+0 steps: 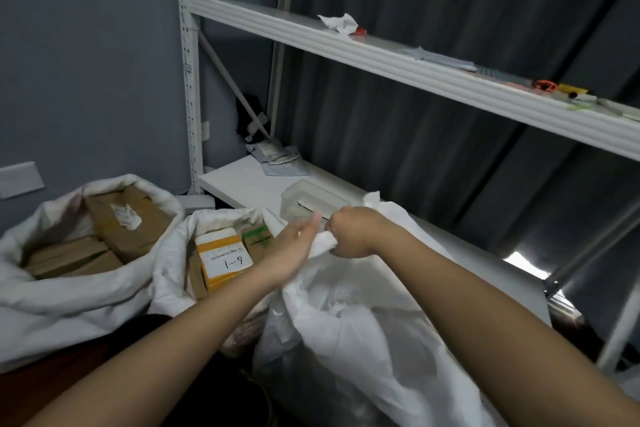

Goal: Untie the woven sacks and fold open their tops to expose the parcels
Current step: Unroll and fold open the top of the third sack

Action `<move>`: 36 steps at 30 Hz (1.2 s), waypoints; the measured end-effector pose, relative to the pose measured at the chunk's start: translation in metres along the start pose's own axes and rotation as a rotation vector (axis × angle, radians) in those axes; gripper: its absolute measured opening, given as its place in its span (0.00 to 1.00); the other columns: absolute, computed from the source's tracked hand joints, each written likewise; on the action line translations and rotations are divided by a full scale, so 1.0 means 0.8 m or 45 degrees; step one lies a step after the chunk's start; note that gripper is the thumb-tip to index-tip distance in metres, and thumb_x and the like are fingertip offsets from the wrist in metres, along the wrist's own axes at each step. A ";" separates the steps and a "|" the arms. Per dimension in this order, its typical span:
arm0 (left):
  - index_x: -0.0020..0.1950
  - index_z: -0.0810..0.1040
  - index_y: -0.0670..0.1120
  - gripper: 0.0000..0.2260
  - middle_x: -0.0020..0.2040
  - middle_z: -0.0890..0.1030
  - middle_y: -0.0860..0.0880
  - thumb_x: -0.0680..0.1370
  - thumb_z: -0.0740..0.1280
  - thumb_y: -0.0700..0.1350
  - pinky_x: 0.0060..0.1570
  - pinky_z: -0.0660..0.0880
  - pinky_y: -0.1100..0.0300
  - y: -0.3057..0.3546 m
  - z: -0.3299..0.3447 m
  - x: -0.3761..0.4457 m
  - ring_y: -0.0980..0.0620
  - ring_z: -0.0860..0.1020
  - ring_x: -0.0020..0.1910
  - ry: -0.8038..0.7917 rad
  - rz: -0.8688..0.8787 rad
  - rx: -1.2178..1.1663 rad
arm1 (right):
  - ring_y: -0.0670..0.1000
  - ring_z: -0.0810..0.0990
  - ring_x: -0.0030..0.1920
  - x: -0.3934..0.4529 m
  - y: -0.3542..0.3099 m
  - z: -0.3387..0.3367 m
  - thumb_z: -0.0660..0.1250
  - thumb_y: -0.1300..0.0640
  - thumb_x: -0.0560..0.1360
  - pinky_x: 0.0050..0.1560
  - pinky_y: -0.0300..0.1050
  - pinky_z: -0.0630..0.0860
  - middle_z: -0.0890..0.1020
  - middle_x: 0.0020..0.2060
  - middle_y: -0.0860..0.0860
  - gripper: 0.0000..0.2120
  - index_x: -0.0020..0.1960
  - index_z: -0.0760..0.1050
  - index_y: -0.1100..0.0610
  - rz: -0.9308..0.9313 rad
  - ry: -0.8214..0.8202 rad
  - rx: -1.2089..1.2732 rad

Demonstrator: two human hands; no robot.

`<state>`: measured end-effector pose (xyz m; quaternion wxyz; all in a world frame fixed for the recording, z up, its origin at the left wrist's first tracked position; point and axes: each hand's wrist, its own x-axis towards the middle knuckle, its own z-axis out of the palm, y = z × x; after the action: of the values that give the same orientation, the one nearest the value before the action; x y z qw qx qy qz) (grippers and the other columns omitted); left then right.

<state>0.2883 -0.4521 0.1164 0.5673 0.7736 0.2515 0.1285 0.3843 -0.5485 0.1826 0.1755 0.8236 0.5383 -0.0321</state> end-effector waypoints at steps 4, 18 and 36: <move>0.47 0.73 0.46 0.09 0.38 0.70 0.56 0.81 0.59 0.49 0.43 0.63 0.60 -0.015 -0.025 -0.012 0.59 0.70 0.40 -0.030 0.627 0.441 | 0.50 0.72 0.37 -0.014 0.005 -0.014 0.74 0.51 0.68 0.33 0.42 0.65 0.73 0.33 0.47 0.13 0.38 0.71 0.53 0.049 -0.066 0.508; 0.54 0.80 0.43 0.27 0.54 0.81 0.44 0.81 0.50 0.60 0.56 0.70 0.56 0.004 -0.028 -0.024 0.46 0.77 0.57 -0.131 0.089 0.147 | 0.49 0.74 0.40 -0.038 0.013 -0.008 0.71 0.50 0.71 0.37 0.43 0.67 0.75 0.38 0.46 0.07 0.45 0.75 0.52 0.011 0.020 0.263; 0.55 0.76 0.43 0.24 0.58 0.78 0.44 0.81 0.52 0.61 0.51 0.67 0.59 -0.003 -0.037 -0.021 0.43 0.75 0.59 0.051 0.022 0.305 | 0.47 0.73 0.36 -0.043 -0.006 -0.002 0.75 0.52 0.68 0.37 0.42 0.68 0.77 0.35 0.49 0.11 0.42 0.76 0.57 0.115 -0.007 1.110</move>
<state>0.2595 -0.4364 0.1251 0.4645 0.8353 0.2695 0.1178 0.3652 -0.5760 0.1912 -0.1860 0.8433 0.4374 -0.2508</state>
